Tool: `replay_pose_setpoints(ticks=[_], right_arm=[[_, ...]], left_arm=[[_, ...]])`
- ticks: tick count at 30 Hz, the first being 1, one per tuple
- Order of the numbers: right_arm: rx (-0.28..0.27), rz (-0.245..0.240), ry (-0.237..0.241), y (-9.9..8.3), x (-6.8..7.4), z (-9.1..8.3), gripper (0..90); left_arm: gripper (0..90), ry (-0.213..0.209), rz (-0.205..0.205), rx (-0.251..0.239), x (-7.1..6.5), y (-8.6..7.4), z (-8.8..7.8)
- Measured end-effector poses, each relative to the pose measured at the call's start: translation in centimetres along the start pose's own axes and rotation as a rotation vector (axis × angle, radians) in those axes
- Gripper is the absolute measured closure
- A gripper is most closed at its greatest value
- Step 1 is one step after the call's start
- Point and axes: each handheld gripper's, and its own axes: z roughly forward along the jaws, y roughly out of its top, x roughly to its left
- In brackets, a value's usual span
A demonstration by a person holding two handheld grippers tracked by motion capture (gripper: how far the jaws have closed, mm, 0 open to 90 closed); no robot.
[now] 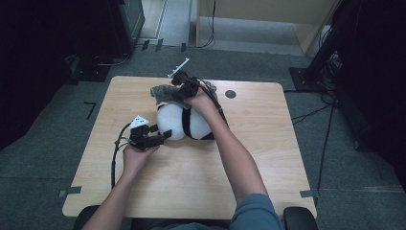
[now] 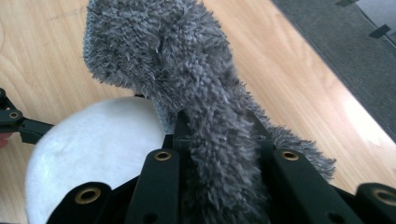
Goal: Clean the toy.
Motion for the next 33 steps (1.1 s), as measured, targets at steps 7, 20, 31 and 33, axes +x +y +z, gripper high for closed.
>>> replay_pose_setpoints(ticks=[7, 20, 31, 33], right_arm=[[0.042, -0.028, 0.003, -0.1, 0.5, 0.7, 72.7], [0.066, 0.021, -0.059, -4.0, -4.1, -3.2, 72.3], [0.09, 0.097, -0.105, -8.3, -7.0, -5.4, 72.3], [0.085, 0.114, -0.105, -9.0, -7.2, -5.4, 72.3]], left_arm=[[31.4, 0.003, 0.003, 0.003, 0.0, 0.0, 0.0], [31.3, -0.001, 0.0, 0.001, 0.0, 0.0, 0.0], [31.3, -0.004, 0.005, -0.001, 0.1, 0.0, 0.0], [31.3, -0.002, 0.01, 0.0, 0.1, 0.0, 0.0]])
